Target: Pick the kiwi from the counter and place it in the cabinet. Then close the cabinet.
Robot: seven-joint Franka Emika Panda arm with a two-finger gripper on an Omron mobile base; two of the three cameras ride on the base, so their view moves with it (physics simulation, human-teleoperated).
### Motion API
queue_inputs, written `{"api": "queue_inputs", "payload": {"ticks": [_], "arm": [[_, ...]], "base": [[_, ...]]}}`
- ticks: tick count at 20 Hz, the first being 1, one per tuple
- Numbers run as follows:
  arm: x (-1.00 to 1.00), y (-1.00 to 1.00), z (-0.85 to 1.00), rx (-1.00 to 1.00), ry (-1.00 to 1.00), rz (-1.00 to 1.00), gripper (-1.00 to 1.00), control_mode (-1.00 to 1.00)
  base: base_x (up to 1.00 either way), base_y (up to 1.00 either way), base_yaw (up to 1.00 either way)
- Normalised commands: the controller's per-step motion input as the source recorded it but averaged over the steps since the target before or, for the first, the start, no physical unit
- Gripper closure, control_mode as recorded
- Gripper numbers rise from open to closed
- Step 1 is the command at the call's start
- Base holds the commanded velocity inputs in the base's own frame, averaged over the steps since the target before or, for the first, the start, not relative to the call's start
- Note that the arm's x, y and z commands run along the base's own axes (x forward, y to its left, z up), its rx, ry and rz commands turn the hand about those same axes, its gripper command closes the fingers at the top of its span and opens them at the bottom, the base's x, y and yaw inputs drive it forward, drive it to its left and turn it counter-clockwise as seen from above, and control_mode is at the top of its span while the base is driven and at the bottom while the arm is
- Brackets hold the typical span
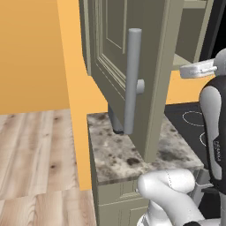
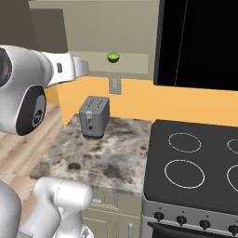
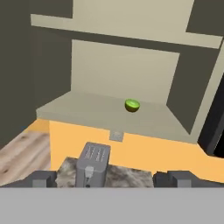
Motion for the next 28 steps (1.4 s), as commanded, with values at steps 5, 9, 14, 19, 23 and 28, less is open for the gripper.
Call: {"api": "queue_inputs", "payload": {"ticks": [5, 9, 14, 19, 23, 28], "arm": [[-0.82, 0.37, 0.00, -0.05, -0.02, 0.01, -1.00, -1.00], [-0.75, 0.33, 0.00, -0.06, 0.00, 0.01, -1.00, -1.00], [-0.60, 0.31, 0.00, -0.05, 0.00, 0.01, -1.00, -1.00], [-0.43, 0.39, 0.00, -0.08, 0.00, 0.01, -1.00, -1.00], [-0.29, 0.47, 0.00, -0.09, 0.00, 0.00, -1.00, -1.00], [-0.40, 0.39, 0.00, -0.09, -0.03, 0.00, -1.00, -1.00]], "base": [[0.00, 0.00, 0.00], [0.00, 0.00, 0.00], [0.00, 0.00, 0.00], [0.00, 0.00, 0.00], [0.00, 0.00, 0.00], [0.00, 0.00, 0.00]]}}
